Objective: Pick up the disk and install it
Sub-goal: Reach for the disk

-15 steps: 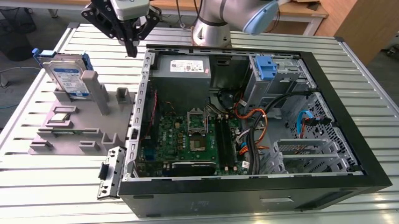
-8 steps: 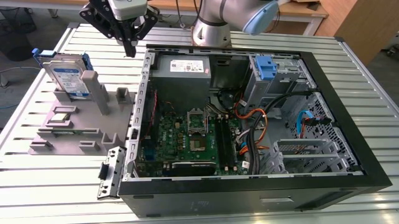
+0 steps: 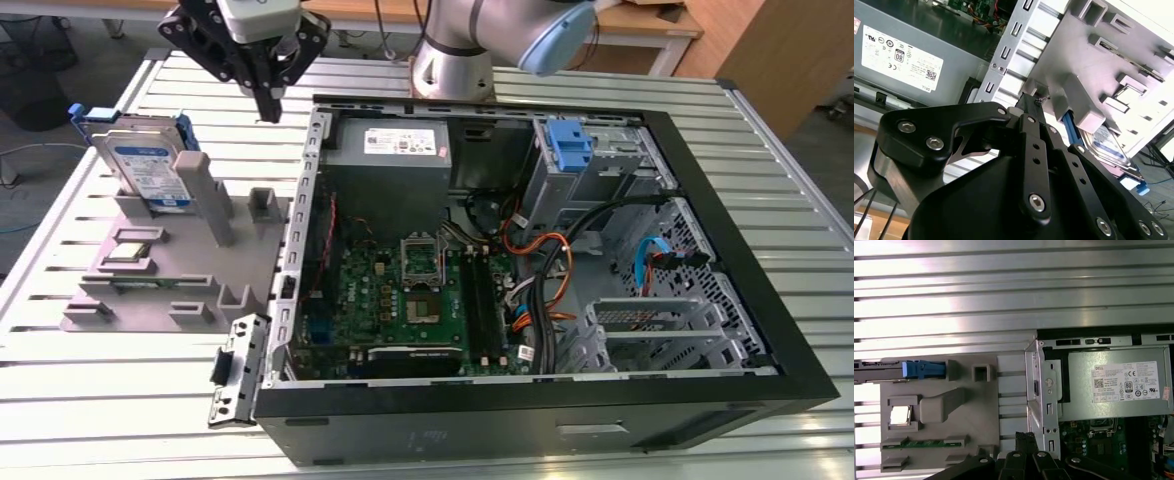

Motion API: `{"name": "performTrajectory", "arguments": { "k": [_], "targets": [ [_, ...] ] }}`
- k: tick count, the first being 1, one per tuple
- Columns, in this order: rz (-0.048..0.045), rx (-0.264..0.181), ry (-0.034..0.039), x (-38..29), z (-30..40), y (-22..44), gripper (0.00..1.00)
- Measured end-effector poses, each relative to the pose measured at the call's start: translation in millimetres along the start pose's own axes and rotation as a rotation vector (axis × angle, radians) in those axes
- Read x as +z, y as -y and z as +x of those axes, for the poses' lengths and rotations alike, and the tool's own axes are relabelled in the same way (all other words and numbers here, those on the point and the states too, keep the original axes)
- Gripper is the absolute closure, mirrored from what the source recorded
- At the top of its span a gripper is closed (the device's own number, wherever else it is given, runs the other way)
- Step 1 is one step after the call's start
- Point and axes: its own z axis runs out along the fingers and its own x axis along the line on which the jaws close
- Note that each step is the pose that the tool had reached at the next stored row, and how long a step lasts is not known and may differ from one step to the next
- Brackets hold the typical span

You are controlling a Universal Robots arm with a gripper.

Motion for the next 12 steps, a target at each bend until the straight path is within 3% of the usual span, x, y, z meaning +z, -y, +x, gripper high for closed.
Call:
{"name": "performTrajectory", "arguments": {
  "k": [12],
  "targets": [
    [0.0000, 0.000, 0.0002, -0.1, 22.9, 1.8, 0.90]
  ]
}}
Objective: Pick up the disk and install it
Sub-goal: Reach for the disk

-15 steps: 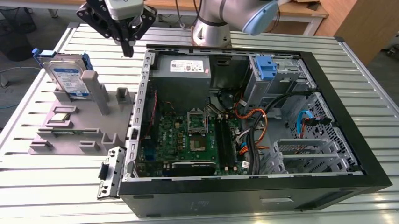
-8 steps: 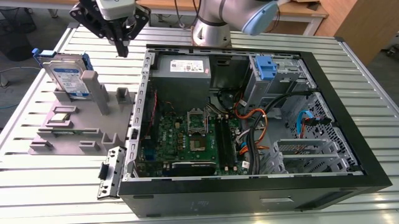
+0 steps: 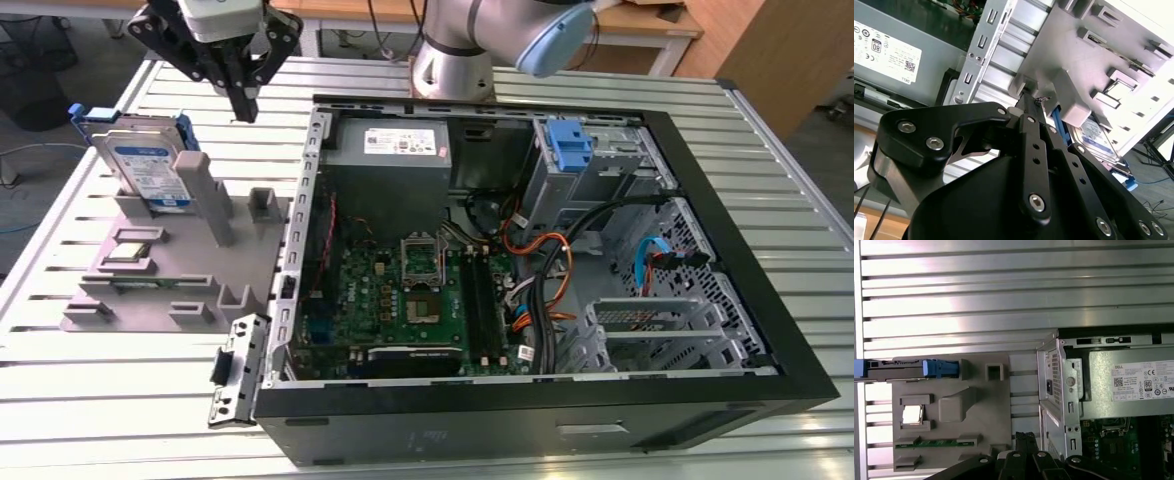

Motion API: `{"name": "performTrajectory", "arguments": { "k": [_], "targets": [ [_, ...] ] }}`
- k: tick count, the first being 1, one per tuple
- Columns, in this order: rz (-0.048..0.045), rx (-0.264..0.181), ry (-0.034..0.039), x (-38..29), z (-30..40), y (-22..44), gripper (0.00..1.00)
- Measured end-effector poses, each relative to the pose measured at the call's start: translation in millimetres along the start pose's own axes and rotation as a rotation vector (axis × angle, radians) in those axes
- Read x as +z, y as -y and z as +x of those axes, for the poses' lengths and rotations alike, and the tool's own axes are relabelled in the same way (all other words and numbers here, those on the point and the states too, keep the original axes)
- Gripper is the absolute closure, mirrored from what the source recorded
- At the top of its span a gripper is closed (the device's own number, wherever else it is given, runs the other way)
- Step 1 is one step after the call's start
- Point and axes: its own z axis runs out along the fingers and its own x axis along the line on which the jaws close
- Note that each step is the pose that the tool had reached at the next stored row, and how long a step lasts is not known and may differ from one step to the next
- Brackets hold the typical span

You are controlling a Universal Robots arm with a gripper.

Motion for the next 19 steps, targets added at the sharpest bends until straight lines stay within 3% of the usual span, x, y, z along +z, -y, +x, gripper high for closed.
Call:
{"name": "performTrajectory", "arguments": {
  "k": [5, 19],
  "targets": [
    [0.0000, 0.000, 0.0003, -0.2, 9.8, 0.7, 0.90],
    [0.0000, 0.000, 0.0003, -0.2, 13.9, 1.1, 0.90]
  ]
}}
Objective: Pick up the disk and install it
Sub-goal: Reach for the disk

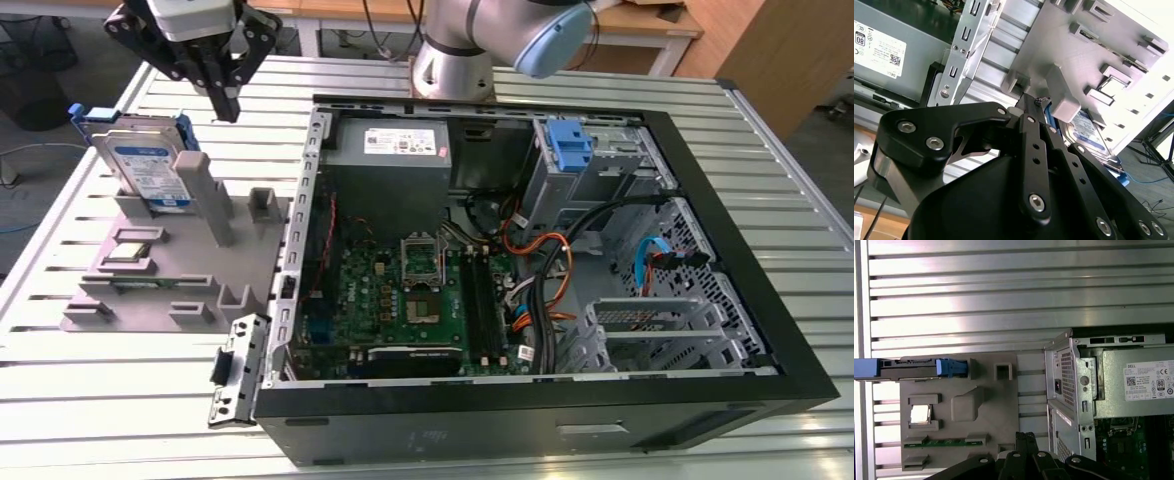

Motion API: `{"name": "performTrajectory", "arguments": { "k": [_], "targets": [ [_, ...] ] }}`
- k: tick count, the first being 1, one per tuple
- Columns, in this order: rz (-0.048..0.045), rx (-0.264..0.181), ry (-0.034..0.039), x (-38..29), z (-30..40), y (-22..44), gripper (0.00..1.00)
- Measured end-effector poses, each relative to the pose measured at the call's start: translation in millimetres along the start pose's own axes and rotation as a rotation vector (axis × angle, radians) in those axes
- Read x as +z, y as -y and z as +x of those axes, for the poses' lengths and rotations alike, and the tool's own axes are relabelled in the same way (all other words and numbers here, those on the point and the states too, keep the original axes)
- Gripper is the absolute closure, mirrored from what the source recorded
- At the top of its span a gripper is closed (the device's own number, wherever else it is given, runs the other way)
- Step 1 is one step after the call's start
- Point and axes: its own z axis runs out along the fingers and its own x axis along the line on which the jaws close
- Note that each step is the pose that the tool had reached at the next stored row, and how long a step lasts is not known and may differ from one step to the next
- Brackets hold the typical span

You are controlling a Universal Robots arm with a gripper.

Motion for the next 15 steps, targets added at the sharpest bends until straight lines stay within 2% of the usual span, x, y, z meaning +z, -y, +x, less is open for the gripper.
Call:
{"name": "performTrajectory", "arguments": {
  "k": [11, 15],
  "targets": [
    [-0.0001, 0.000, 0.0000, 0.0, 9.3, 0.7, 0.90],
    [-0.0001, 0.000, 0.0000, 0.0, 10.4, 0.8, 0.90]
  ]
}}
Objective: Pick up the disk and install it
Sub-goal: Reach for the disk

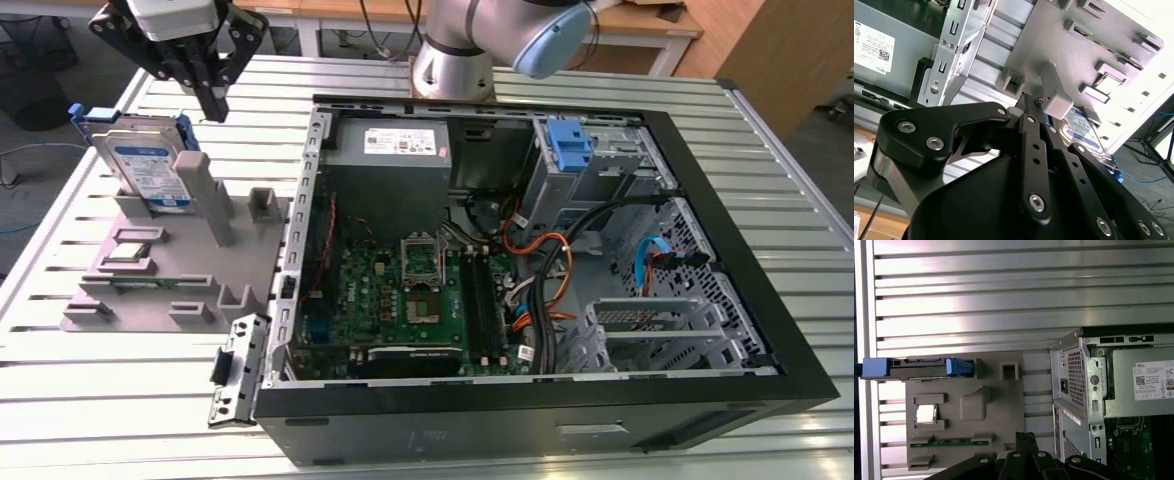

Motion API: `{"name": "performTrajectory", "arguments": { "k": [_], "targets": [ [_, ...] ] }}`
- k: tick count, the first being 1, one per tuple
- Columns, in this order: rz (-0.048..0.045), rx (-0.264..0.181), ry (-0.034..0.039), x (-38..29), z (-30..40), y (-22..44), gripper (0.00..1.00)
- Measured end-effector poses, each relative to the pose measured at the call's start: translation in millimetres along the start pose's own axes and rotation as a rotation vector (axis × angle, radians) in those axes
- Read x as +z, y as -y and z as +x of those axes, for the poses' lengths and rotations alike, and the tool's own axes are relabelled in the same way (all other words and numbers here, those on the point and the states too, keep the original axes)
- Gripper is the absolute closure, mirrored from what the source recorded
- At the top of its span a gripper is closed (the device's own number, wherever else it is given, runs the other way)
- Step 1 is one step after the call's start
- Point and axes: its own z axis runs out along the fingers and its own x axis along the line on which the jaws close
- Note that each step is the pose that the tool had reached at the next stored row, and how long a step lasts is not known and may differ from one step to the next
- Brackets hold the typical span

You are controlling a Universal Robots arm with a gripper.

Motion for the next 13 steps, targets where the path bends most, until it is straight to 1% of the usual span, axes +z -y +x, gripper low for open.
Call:
{"name": "performTrajectory", "arguments": {
  "k": [8, 13],
  "targets": [
    [0.0000, 0.000, 0.0000, 0.1, 2.8, 0.2, 0.90],
    [0.0001, 0.000, -0.0001, 0.0, 3.0, 0.2, 0.90]
  ]
}}
